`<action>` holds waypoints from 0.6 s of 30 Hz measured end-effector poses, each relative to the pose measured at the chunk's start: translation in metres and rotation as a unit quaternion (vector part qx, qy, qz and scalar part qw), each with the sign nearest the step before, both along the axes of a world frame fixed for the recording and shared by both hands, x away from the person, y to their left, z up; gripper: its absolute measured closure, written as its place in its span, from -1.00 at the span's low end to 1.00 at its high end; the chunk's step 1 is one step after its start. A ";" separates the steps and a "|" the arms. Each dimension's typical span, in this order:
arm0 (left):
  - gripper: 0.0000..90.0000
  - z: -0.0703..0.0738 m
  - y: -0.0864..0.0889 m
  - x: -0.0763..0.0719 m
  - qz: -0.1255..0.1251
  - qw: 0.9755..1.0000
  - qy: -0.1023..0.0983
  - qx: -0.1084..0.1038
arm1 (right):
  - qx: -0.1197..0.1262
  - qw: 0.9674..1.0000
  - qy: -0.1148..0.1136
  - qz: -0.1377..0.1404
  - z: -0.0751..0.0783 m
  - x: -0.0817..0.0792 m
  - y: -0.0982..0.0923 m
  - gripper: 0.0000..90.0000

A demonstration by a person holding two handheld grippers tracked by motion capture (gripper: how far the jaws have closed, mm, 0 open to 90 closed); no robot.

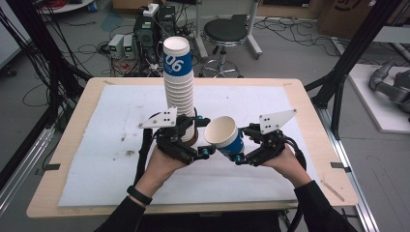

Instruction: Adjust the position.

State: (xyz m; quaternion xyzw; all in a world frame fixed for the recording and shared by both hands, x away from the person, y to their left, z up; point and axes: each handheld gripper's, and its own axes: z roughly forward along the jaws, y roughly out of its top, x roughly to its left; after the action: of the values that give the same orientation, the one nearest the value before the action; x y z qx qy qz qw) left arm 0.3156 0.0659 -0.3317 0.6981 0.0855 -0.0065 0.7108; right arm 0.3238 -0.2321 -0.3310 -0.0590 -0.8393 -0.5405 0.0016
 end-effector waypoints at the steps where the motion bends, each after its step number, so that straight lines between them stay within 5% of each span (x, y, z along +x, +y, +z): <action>1: -0.79 -0.001 -0.001 0.000 0.000 1.000 0.001 -0.001 | 0.002 1.000 0.000 -0.001 0.000 0.000 0.000 -0.32; 8: -0.79 -0.007 -0.008 -0.001 0.009 1.000 0.002 -0.018 | 0.007 1.000 0.000 -0.001 -0.002 0.000 0.002 -0.32; 18: -0.60 -0.007 -0.012 -0.001 0.001 1.000 -0.001 -0.008 | -0.001 1.000 0.009 0.006 -0.009 -0.001 0.010 -0.32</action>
State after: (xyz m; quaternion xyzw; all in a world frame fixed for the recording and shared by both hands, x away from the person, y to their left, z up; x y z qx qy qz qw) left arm 0.3144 0.0539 -0.3389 0.6920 0.0857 -0.0061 0.7167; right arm 0.3226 -0.2218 -0.3397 -0.0589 -0.8401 -0.5391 0.0122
